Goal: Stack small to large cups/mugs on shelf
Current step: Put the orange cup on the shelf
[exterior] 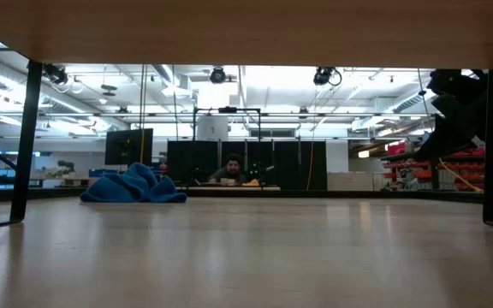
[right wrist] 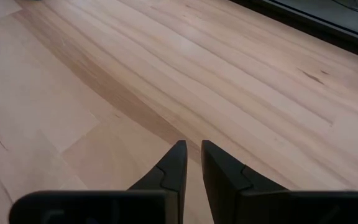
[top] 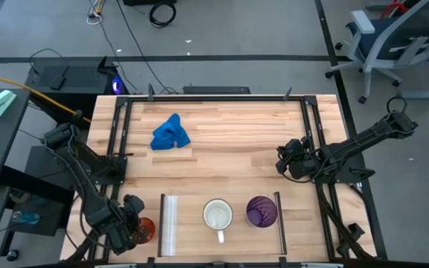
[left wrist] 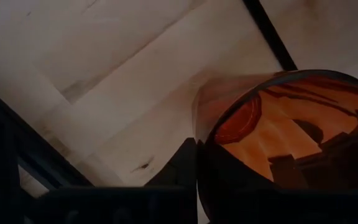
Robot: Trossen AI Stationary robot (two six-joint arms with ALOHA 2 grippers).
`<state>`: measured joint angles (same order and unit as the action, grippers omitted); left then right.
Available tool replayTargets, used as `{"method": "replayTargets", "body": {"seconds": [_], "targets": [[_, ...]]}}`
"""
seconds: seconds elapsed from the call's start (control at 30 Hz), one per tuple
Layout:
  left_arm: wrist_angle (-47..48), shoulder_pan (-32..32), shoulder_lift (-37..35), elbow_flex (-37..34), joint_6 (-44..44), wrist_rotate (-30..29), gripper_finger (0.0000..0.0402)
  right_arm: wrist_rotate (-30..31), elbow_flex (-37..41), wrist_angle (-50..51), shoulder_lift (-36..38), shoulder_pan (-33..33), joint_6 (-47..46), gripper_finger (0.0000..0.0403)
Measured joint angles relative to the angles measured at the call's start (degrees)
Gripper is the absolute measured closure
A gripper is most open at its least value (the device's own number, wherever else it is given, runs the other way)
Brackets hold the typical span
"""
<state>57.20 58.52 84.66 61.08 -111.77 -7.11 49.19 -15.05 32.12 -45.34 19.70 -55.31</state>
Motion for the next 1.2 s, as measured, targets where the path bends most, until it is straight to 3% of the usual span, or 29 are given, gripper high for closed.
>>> {"method": "replayTargets", "body": {"seconds": [0.17, 0.43, 0.67, 0.9, 1.2], "targets": [[2.25, 0.00, -0.52, 0.00, 0.02, 1.55, 0.0381, 0.00, 0.00, 0.00, 0.01, 0.00, 0.00, 0.0348], [17.38, -0.76, -4.94, 0.02, -3.28, 2.32, 0.0388, 0.00, 0.00, 0.00, 0.01, -0.02, 0.00, 0.0348], [26.49, -6.84, -10.01, 0.02, -2.15, 0.57, 0.0389, 0.00, 0.00, 0.00, 0.02, -0.01, 0.00, 0.0348], [28.80, -18.51, -15.16, 0.02, 10.93, -6.74, 0.0389, -0.08, 0.00, -0.02, 0.00, -0.02, 0.00, 0.0348], [24.90, -39.92, -18.78, 0.04, 35.08, -7.65, 0.0389, -0.20, 0.00, 0.00, 0.00, 0.00, 0.02, 0.0348]]}}
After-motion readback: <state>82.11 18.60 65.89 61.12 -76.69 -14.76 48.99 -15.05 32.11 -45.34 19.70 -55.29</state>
